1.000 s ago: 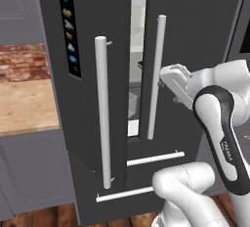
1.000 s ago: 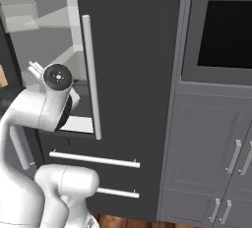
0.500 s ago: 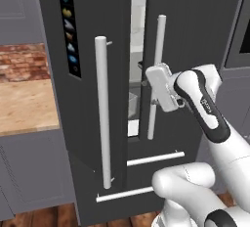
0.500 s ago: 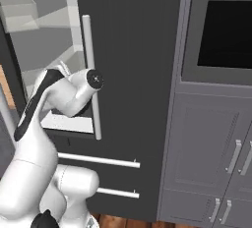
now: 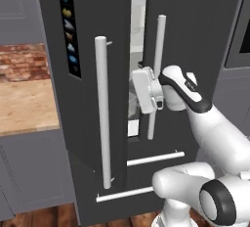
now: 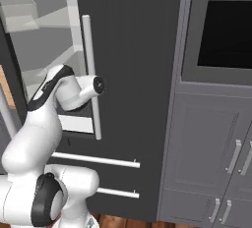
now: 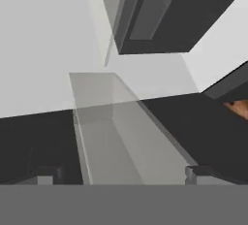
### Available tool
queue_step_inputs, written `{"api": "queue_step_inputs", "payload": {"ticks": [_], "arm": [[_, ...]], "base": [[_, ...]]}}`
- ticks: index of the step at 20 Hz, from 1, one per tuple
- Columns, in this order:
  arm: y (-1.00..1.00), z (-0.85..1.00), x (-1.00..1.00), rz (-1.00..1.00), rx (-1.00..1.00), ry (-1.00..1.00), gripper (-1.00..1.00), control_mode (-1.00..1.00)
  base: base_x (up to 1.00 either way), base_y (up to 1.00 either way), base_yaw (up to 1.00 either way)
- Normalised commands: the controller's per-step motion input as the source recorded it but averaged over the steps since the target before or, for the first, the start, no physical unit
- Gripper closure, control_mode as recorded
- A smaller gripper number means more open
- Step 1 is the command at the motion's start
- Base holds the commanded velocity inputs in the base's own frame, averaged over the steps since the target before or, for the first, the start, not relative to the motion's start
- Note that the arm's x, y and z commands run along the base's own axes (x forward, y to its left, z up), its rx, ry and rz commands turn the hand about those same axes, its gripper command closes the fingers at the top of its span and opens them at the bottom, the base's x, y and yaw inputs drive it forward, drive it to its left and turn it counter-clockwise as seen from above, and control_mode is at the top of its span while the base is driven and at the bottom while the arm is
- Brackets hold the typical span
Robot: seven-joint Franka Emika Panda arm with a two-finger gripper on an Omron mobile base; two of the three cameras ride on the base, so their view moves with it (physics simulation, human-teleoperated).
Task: Take the cakes from the fridge and place them on the empty tray on the dining counter.
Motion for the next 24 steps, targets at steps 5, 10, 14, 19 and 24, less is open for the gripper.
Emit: {"api": "queue_step_inputs", "payload": {"ticks": [5, 10, 14, 19, 24], "arm": [[0.63, 0.00, -0.04, 0.03, 0.06, -0.01, -1.00, -1.00], [0.61, 0.00, -0.38, 0.00, 0.00, -0.04, -1.00, -1.00], [0.57, 0.00, -0.79, 0.00, 0.00, -0.04, -1.00, -1.00], [0.62, 0.00, -0.64, 0.00, 0.00, -0.01, -1.00, -1.00], [0.88, 0.00, -0.29, 0.00, 0.00, 0.00, -1.00, -1.00]], "base": [[0.00, 0.00, 0.00], [0.00, 0.00, 0.00], [0.00, 0.00, 0.00], [0.00, 0.00, 0.00], [0.00, 0.00, 0.00]]}}
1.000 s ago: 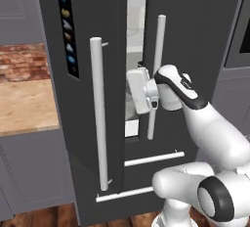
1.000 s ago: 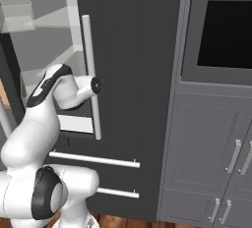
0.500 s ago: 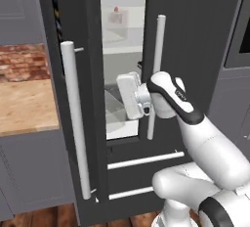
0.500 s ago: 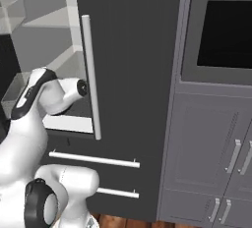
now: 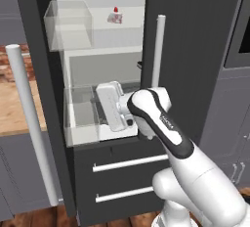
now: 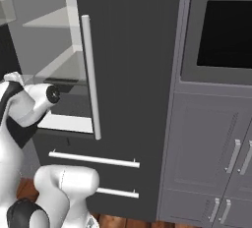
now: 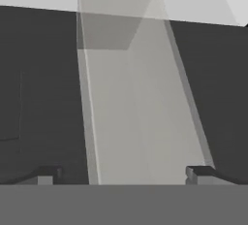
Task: Take the cakes from the fridge and place them on the empty tray on the dining counter.
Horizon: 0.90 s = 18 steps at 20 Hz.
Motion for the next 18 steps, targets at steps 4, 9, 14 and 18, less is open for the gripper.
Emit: {"api": "queue_step_inputs", "payload": {"ticks": [4, 9, 14, 18], "arm": [[0.50, 0.01, -0.06, 0.00, 0.00, 0.00, -1.00, -1.00], [-0.59, 0.14, 0.00, -0.12, -0.11, 0.00, -1.00, -1.00], [-1.00, 0.41, 0.11, -0.21, -0.19, 0.00, -1.00, -1.00], [-0.81, 0.67, 0.29, -0.16, -0.25, 0.00, -1.00, -1.00]], "base": [[0.00, 0.00, 0.00], [0.00, 0.00, 0.00], [0.00, 0.00, 0.00], [0.00, 0.00, 0.00]]}}
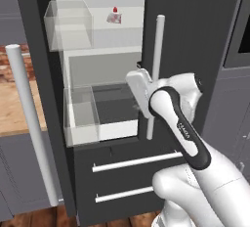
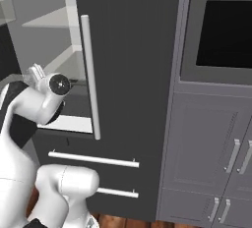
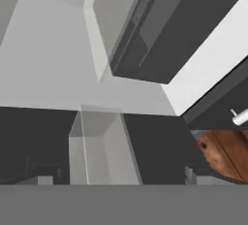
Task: Take the cakes from the fridge and place them on the empty tray on the dining counter.
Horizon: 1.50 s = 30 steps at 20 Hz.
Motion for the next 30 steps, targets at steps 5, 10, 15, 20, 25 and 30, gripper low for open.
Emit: {"api": "queue_step_inputs", "payload": {"ticks": [5, 10, 15, 20, 25, 30], "arm": [[-0.75, 0.54, 0.26, -0.08, -0.31, -0.02, -1.00, -1.00], [-0.75, 0.03, 0.17, -0.02, -0.38, -0.03, -1.00, -1.00], [-0.44, -0.08, 0.25, 0.01, -0.29, -0.06, -1.00, -1.00], [-0.24, -0.25, 0.40, 0.09, -0.19, -0.13, -1.00, -1.00], [-0.07, -0.37, 0.19, 0.14, -0.19, -0.19, -1.00, -1.00], [0.00, -0.21, 0.50, 0.01, -0.17, -0.04, -1.00, -1.00]], "base": [[0.00, 0.00, 0.00], [0.00, 0.00, 0.00], [0.00, 0.00, 0.00], [0.00, 0.00, 0.00], [0.00, 0.00, 0.00], [0.00, 0.00, 0.00]]}}
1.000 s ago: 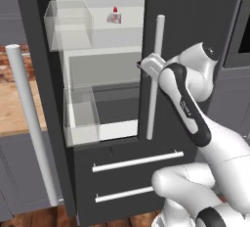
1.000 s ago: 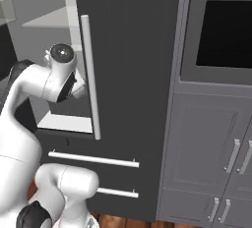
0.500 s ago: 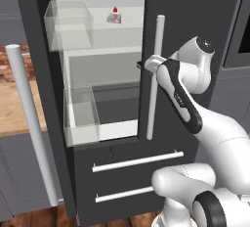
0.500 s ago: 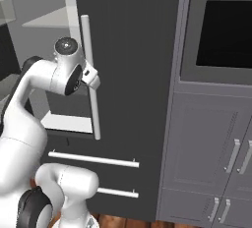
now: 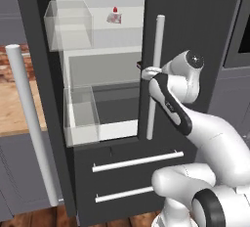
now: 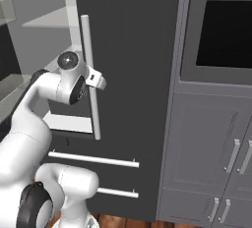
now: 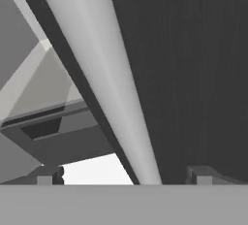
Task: Take the cakes from the fridge and place them on the empty tray on the dining counter.
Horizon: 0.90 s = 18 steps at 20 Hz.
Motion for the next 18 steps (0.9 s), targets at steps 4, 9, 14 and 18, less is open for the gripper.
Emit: {"api": "queue_step_inputs", "payload": {"ticks": [4, 9, 14, 18], "arm": [[0.00, -0.15, 0.58, 0.00, -0.14, 0.00, -1.00, -1.00], [0.00, -0.16, 0.49, 0.00, -0.09, 0.00, -1.00, -1.00], [0.00, -0.14, 0.52, 0.00, -0.06, 0.00, 1.00, -1.00], [-0.33, -0.03, 0.31, 0.00, -0.08, 0.00, 1.00, -1.00]], "base": [[0.00, 0.00, 0.00], [0.00, 0.00, 0.00], [0.00, 0.00, 0.00], [0.00, 0.00, 0.00]]}}
